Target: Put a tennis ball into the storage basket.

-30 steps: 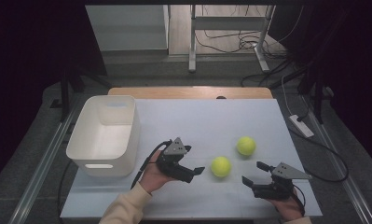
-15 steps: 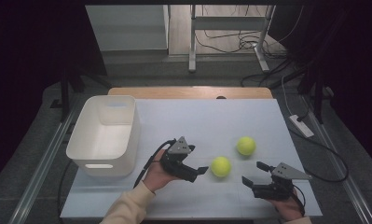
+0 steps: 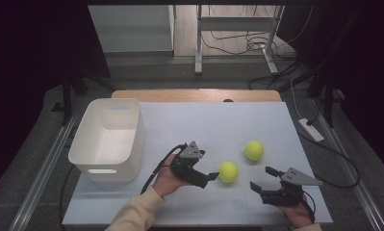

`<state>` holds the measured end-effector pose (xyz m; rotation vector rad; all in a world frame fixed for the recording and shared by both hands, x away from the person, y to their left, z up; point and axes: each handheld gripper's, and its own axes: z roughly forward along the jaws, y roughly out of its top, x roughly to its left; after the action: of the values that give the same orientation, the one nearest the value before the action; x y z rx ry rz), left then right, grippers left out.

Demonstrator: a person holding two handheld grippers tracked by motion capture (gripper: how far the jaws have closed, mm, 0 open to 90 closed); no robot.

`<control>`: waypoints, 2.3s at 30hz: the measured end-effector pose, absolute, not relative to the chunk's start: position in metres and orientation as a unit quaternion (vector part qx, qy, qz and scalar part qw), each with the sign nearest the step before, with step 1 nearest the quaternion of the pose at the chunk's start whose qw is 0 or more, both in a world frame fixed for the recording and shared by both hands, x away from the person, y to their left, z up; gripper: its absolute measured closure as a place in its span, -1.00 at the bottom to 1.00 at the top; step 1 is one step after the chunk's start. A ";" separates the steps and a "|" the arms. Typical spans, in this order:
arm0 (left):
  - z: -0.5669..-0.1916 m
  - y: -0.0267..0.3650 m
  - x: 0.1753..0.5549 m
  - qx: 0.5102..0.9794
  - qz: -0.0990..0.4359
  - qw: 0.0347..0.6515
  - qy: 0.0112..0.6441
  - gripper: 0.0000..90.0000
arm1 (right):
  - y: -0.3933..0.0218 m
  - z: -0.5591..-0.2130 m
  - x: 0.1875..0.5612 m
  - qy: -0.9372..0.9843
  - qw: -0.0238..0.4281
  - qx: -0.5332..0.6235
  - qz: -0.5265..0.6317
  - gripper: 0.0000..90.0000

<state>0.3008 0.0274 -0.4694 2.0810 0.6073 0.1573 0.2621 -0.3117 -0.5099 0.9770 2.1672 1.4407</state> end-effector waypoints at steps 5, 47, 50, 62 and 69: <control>-0.471 0.022 0.304 0.849 0.062 0.462 0.249 -0.77 | -0.312 -0.511 0.262 0.769 0.180 0.344 0.507 -0.71; -0.476 -0.022 0.326 0.866 0.037 0.441 0.232 -0.74 | -0.312 -0.512 0.262 0.772 0.188 0.346 0.499 -0.71; -0.478 -0.024 0.327 0.868 0.035 0.438 0.231 -0.74 | -0.313 -0.512 0.262 0.772 0.189 0.347 0.497 -0.71; -0.486 -0.032 0.329 0.877 0.031 0.420 0.231 -0.80 | -0.313 -0.513 0.262 0.773 0.188 0.346 0.498 -0.71; -0.490 -0.036 0.330 0.881 0.027 0.413 0.230 -0.83 | -0.313 -0.513 0.262 0.773 0.189 0.346 0.497 -0.71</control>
<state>0.3301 -0.0360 -0.4904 2.2144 0.5791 0.0683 0.2621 -0.3133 -0.5125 0.9732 2.1730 1.3976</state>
